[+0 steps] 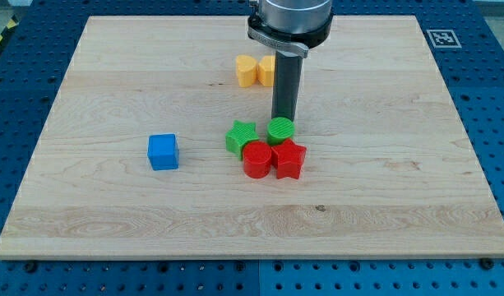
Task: Push the green star slightly into the red circle
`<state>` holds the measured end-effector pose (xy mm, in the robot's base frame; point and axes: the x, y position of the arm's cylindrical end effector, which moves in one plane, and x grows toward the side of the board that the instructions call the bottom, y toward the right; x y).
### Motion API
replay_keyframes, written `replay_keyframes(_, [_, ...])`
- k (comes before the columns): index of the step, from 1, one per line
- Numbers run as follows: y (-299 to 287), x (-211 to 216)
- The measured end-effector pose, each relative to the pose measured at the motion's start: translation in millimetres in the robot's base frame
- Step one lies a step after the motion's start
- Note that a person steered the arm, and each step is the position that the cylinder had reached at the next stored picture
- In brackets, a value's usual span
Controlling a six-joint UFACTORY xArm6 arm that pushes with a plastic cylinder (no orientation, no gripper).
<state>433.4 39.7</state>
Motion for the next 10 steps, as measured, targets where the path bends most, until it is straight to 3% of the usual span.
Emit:
replay_keyframes(1, [0,-1])
replay_keyframes(3, [-82,-57])
replay_keyframes(4, [-107,-50])
replay_keyframes(6, [-115,8])
replay_keyframes(10, [-91,31])
